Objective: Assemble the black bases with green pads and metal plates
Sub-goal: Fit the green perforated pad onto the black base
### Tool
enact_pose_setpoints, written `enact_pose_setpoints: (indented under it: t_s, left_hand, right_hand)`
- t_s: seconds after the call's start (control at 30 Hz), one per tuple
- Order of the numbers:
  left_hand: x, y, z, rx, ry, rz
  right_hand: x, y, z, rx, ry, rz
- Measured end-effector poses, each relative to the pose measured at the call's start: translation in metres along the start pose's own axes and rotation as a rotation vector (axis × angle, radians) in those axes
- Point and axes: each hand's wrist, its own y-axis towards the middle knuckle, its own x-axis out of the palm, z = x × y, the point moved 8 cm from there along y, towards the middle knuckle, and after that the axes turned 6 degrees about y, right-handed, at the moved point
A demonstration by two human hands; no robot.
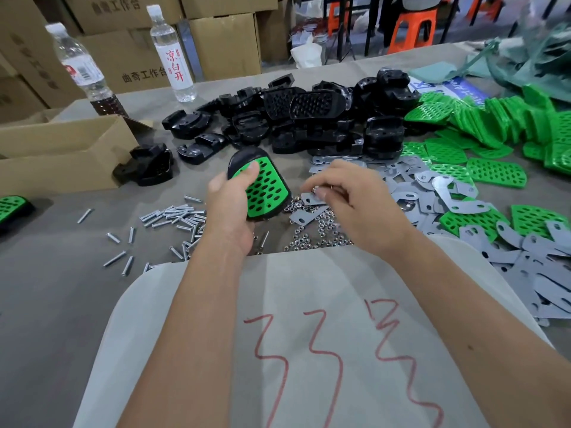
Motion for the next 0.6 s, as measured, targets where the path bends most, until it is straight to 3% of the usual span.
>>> enact_pose_setpoints:
  t_s: [0.17,0.27,0.6]
  left_hand:
    - [0.020,-0.009,0.000,0.101,0.216,-0.155]
    - [0.037,-0.020,-0.001,0.154,0.309,-0.220]
    - [0.056,-0.042,0.003,0.208,0.317,-0.235]
  right_hand:
    - [-0.025,-0.002,0.016,0.102,0.360,0.317]
    - [-0.030,-0.004,0.019,0.119,0.457,0.402]
    - [-0.030,-0.008,0.016,0.084,0.281,0.454]
